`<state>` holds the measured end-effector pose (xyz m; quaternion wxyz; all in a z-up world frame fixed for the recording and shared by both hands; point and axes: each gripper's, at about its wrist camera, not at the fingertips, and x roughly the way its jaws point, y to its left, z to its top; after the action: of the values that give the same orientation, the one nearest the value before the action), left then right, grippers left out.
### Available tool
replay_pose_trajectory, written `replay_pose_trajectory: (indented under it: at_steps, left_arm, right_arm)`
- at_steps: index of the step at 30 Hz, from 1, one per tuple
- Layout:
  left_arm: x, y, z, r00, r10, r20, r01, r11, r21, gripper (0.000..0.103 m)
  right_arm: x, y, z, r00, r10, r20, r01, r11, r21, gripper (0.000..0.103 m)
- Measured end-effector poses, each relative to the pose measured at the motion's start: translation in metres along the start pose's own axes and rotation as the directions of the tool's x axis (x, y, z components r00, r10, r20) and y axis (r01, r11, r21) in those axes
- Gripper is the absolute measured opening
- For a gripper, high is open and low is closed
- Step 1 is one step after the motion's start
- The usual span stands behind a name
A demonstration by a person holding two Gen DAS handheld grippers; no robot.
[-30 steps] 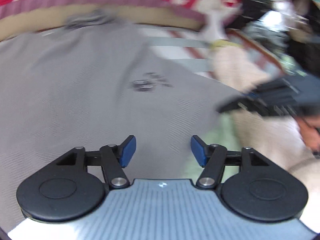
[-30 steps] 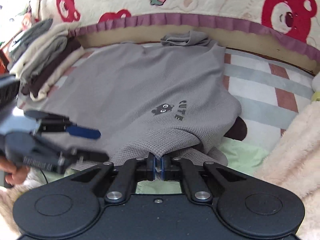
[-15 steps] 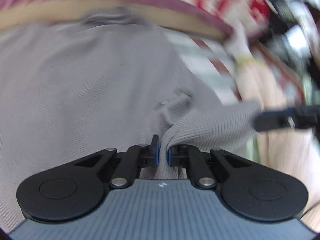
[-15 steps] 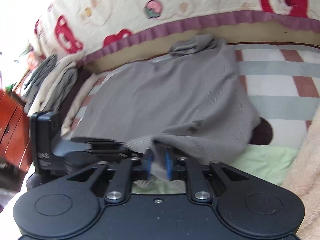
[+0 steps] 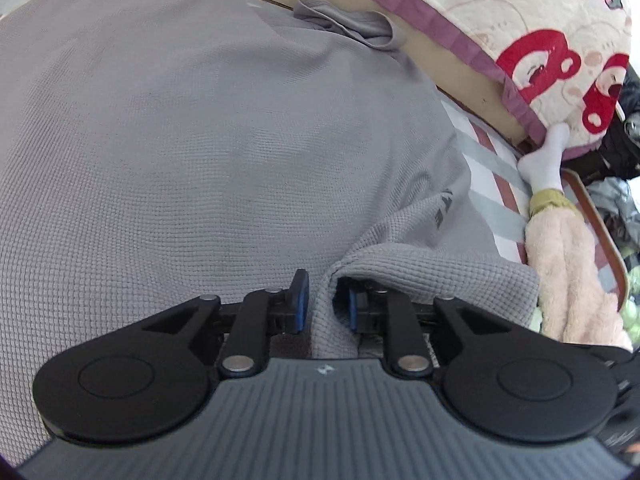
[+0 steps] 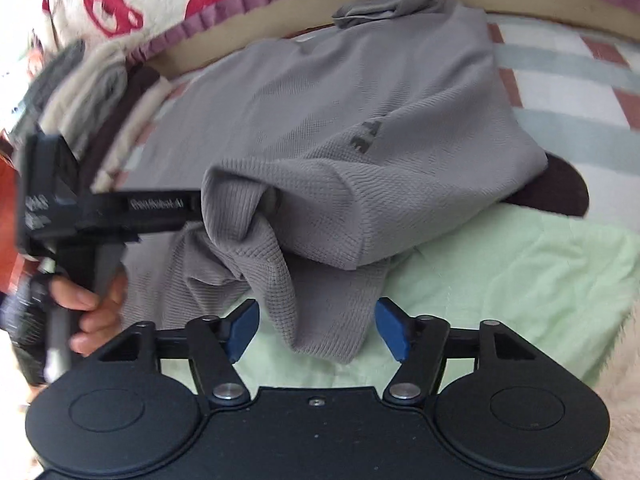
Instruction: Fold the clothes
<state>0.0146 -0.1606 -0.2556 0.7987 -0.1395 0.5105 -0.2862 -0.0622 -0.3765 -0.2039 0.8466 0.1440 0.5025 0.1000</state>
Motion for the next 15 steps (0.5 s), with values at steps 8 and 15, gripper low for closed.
replay_pose_trajectory:
  at_steps: [8, 15]
  left_arm:
    - [-0.003, -0.007, 0.001, 0.999, 0.026, 0.027, -0.027, 0.998, 0.057, 0.022]
    - [-0.032, -0.022, 0.003, 0.983, -0.173, 0.061, 0.169, 0.983, 0.073, 0.026]
  right_arm:
    - [0.01, 0.016, 0.005, 0.99, -0.122, 0.071, 0.132, 0.98, -0.151, 0.012]
    - [-0.081, -0.032, 0.015, 0.987, 0.146, 0.069, -0.155, 0.976, 0.156, 0.002]
